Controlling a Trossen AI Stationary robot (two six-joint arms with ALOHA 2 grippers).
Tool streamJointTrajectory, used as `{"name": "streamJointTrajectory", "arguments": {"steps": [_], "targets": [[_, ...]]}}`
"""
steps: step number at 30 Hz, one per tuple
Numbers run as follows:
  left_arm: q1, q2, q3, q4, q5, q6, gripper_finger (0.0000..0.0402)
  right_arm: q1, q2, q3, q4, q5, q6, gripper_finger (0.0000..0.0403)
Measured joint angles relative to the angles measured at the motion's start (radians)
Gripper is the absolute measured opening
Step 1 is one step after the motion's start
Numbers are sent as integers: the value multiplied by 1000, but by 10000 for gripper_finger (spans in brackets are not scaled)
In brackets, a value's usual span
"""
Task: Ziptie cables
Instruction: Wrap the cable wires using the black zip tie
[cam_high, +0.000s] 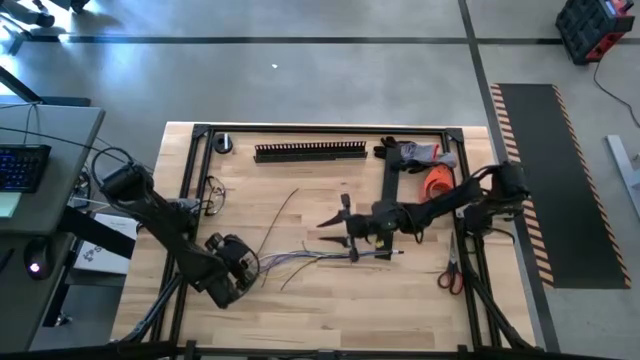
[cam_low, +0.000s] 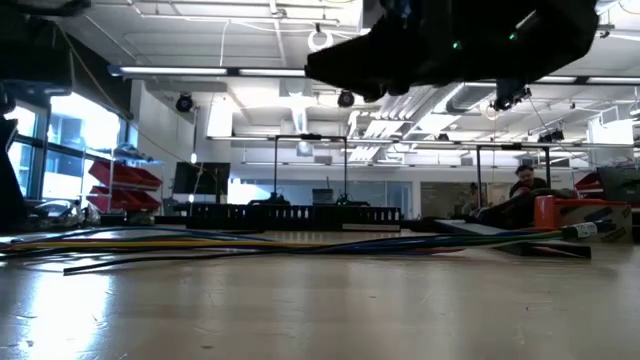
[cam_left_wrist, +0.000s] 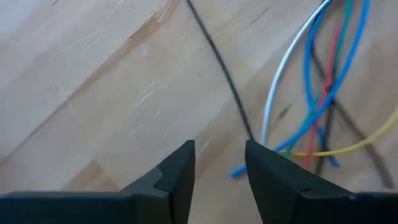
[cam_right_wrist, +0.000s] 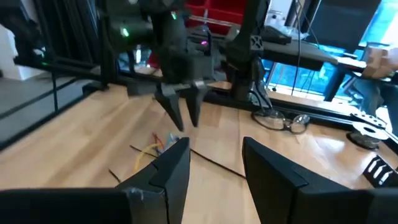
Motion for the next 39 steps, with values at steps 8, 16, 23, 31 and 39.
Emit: {"name": "streamJointTrajectory", "arguments": {"steps": [8, 16, 23, 31, 39], "targets": [[2, 13, 0, 16, -41, 56, 81, 133, 0, 15, 27, 199, 14, 128], [37, 13, -1, 98, 13, 194, 78, 172, 0, 49, 22, 242, 40, 128], [85, 1, -130, 260, 52, 239, 115, 200, 0, 76, -12, 255, 47, 128], [87, 1, -158, 318, 55, 208, 64, 209, -1, 83, -43, 278, 46, 128], [108, -8, -157, 325, 90, 158, 4, 206, -1, 83, -46, 278, 47, 128]]}}
